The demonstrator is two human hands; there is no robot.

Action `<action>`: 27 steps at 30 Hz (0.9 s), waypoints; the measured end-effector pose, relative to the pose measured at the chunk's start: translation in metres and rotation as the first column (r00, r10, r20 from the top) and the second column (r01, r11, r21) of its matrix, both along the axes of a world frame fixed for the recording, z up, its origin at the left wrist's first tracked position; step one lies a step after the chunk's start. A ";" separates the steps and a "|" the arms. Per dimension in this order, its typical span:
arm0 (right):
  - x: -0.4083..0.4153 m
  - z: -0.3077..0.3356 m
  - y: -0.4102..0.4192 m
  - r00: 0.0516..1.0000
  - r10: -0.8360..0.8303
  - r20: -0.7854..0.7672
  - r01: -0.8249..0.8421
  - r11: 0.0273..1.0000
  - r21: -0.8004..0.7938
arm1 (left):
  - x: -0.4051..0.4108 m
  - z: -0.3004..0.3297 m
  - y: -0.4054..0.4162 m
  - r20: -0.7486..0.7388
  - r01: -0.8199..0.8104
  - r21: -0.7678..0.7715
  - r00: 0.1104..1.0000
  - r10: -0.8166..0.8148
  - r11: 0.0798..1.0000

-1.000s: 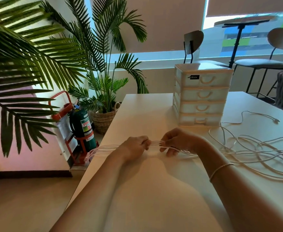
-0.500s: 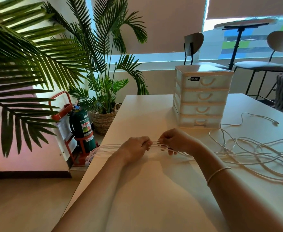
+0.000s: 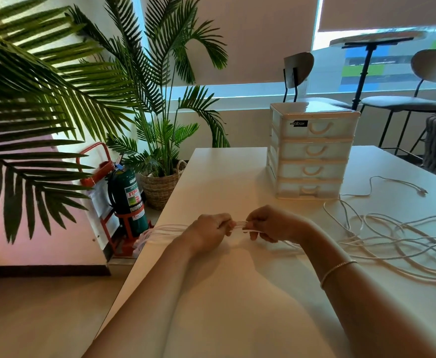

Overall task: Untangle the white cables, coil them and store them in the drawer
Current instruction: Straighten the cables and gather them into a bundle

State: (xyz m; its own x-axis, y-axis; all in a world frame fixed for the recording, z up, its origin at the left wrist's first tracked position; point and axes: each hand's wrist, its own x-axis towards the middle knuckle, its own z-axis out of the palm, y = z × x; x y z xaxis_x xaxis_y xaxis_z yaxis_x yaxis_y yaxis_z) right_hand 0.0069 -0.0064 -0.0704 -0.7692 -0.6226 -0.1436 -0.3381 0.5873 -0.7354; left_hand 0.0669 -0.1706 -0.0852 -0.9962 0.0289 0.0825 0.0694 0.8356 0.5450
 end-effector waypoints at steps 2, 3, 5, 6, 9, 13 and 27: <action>-0.001 0.000 -0.003 0.994 -0.009 -0.110 0.015 0.999 0.048 | 0.001 0.001 -0.001 0.009 0.034 0.004 0.999 -0.034 0.999; -0.002 0.000 -0.005 0.986 0.007 -0.164 0.008 0.996 0.089 | 0.002 0.001 -0.001 0.008 0.040 0.003 0.999 -0.040 0.999; -0.001 0.000 -0.006 0.975 0.045 -0.215 -0.009 0.986 0.166 | 0.002 0.001 0.000 0.003 0.042 0.002 0.999 -0.042 0.999; -0.001 0.001 -0.006 0.975 0.060 -0.216 -0.018 0.981 0.195 | 0.002 0.001 0.001 0.001 0.041 -0.003 0.999 -0.041 0.999; 0.001 0.004 -0.003 0.980 0.087 -0.180 -0.041 0.969 0.242 | 0.002 0.000 0.002 -0.012 0.018 -0.014 1.000 -0.018 1.000; 0.002 0.006 -0.002 0.987 0.092 -0.130 -0.062 0.973 0.221 | -0.001 0.000 0.005 -0.052 -0.011 -0.039 0.999 0.009 0.999; 0.001 0.005 0.005 0.988 0.015 0.155 -0.015 1.000 -0.001 | -0.005 -0.003 0.002 -0.108 -0.100 0.018 0.989 0.102 0.995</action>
